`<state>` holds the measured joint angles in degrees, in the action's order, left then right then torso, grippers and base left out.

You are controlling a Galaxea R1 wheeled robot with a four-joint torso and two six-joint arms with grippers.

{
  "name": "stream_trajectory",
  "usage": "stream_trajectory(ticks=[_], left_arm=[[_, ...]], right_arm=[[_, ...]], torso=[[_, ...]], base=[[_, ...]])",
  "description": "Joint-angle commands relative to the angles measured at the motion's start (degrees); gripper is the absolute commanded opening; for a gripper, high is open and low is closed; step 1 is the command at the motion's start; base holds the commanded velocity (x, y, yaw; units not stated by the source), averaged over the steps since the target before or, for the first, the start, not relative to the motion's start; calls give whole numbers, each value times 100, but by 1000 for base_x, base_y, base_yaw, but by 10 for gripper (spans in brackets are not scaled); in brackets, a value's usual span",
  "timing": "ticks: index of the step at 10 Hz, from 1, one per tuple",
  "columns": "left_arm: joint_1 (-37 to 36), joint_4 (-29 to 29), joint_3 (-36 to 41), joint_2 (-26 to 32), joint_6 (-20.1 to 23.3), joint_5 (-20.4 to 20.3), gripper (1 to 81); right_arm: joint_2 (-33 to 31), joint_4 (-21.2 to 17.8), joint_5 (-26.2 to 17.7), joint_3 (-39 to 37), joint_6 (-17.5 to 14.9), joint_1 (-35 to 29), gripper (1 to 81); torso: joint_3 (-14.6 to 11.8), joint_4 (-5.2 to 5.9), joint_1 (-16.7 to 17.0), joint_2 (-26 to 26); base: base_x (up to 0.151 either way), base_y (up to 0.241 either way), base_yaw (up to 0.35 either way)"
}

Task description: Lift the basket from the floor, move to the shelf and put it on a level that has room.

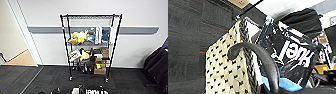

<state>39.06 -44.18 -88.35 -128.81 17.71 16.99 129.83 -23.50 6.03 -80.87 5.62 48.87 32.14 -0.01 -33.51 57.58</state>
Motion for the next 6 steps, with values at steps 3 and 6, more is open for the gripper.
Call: stream_trajectory(ticks=[3, 6], left_arm=[[-403, -126, 740, 601, 22, -204, 10], [-377, -126, 730, 522, 22, -232, 10]], right_arm=[[-305, 39, -129, 477, -35, -505, 10], [-367, 48, -120, 512, -35, -470, 10]], torso=[[-483, 0, 618, -949], [-415, 0, 992, -1515]], base=[[0, 0, 0], [0, 0, 0]])
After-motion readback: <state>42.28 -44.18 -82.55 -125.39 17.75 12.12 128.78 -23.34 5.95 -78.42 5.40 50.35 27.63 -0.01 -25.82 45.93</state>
